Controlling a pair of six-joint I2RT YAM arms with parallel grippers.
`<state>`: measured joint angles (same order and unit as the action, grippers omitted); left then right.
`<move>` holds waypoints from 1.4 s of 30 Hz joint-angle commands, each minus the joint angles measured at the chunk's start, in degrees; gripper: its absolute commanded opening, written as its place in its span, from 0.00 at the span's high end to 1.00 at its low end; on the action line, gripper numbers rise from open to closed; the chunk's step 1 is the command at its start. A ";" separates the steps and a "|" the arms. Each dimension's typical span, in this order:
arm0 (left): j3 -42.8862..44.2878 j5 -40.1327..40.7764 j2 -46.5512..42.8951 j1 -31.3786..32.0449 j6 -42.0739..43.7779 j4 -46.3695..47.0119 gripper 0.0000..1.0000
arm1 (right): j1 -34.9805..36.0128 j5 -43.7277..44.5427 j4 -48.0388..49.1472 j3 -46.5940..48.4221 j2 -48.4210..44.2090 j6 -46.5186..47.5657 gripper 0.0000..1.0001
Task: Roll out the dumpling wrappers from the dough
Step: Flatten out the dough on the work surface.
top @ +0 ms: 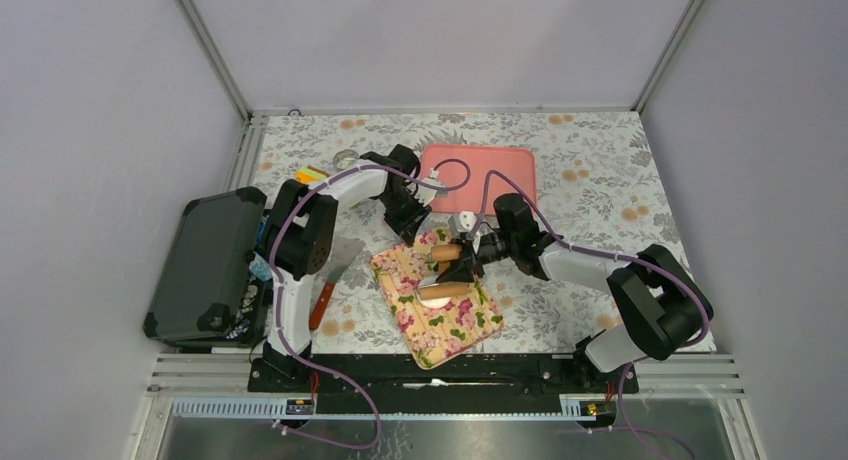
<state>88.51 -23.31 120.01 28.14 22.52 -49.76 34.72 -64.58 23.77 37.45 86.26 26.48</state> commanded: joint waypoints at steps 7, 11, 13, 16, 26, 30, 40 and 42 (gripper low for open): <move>-0.18 -2.15 1.35 -0.49 -0.40 0.53 0.87 | 0.57 2.44 -6.35 -5.43 5.42 -0.62 1.00; -0.09 -2.85 1.33 -1.00 -0.52 0.46 0.93 | 0.60 1.63 -6.78 -5.69 6.40 -0.04 1.00; 0.25 -3.27 1.49 -1.19 -0.43 0.29 0.96 | 0.61 1.28 -6.70 -5.94 6.74 -0.02 1.00; 0.75 -4.08 2.00 -1.49 -0.35 -0.56 1.00 | 0.66 0.97 -7.61 -6.00 7.46 0.35 1.00; 1.82 -5.69 2.90 -2.43 -0.16 -1.51 1.00 | 0.59 0.64 -10.47 -6.18 7.98 2.78 1.00; 2.36 -5.68 3.47 -2.48 -0.20 -1.98 1.00 | 0.61 0.24 -10.85 -6.32 7.71 3.37 1.00; 3.55 -6.18 4.65 -2.56 -0.55 -2.94 1.00 | 0.58 -1.74 -13.00 -3.90 3.14 3.30 1.00; 3.83 -6.24 4.86 -2.56 -0.57 -3.11 1.00 | 0.59 -2.58 -13.66 -2.21 -0.20 1.97 1.00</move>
<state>91.00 -30.00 122.89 26.00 22.17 -53.01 35.11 -73.12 17.32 34.33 89.32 26.22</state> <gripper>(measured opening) 0.087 0.351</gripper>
